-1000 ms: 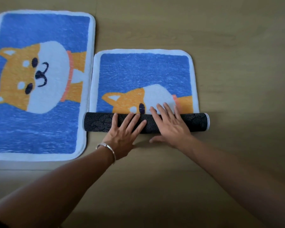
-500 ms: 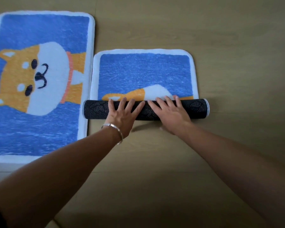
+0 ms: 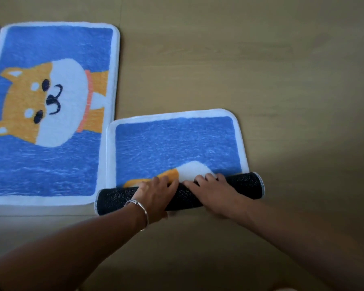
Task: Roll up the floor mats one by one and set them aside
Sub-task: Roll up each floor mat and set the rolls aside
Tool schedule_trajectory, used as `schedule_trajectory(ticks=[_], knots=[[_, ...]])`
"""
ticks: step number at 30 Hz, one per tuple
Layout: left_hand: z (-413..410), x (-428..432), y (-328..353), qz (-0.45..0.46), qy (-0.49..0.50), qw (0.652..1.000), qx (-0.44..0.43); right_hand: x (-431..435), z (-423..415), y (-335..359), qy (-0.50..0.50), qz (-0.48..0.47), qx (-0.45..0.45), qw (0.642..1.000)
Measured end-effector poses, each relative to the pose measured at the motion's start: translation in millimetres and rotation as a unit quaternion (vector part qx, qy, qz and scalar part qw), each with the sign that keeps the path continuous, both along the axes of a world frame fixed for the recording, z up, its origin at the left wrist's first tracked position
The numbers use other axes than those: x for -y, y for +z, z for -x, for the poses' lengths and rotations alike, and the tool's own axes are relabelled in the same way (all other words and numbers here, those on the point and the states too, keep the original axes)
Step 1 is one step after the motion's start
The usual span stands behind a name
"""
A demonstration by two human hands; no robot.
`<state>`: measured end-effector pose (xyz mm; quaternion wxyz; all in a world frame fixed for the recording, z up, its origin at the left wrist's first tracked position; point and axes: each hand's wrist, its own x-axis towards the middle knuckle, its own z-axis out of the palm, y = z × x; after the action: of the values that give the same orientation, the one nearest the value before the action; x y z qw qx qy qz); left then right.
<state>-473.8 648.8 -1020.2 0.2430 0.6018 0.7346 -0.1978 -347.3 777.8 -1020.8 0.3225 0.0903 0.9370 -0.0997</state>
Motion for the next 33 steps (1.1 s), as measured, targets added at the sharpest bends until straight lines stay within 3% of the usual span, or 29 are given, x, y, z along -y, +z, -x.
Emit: schedule_trajectory(ticks=[3,7,11,17,22,27,29,33], knots=[[7.0,-3.1,-1.5,-0.015,0.032,0.998,0.043,2.6,-3.8,1.9,-0.022,-0.022,-0.034,0.999],[20.6,-14.9,-1.4,0.033,0.049,0.993,0.103,24.3,-15.1,2.3,-0.042,-0.068,-0.082,0.993],[18.7,-12.7,-1.6,0.003,0.033,0.997,0.074,29.7,-15.7,-2.3,-0.063,-0.066,-0.087,0.992],[-2.4,25.2,-2.6,-0.164,-0.026,0.985,-0.048,0.9,14.8,3.2,-0.056,-0.051,-0.029,0.997],[-9.5,29.8,-12.8,-0.149,-0.005,0.987,-0.064,-13.1,39.9,6.5,-0.071,-0.016,0.037,0.997],[30.6,-10.9,-7.8,-0.075,0.005,0.996,-0.051,0.6,25.9,13.7,-0.064,-0.083,-0.08,0.991],[46.9,-27.1,-5.4,-0.032,0.007,0.999,-0.021,9.7,16.7,10.6,-0.07,-0.116,-0.085,0.987],[58.0,-40.7,-0.1,-0.032,0.024,0.999,-0.022,4.0,18.1,-6.8,-0.076,-0.145,-0.102,0.981]])
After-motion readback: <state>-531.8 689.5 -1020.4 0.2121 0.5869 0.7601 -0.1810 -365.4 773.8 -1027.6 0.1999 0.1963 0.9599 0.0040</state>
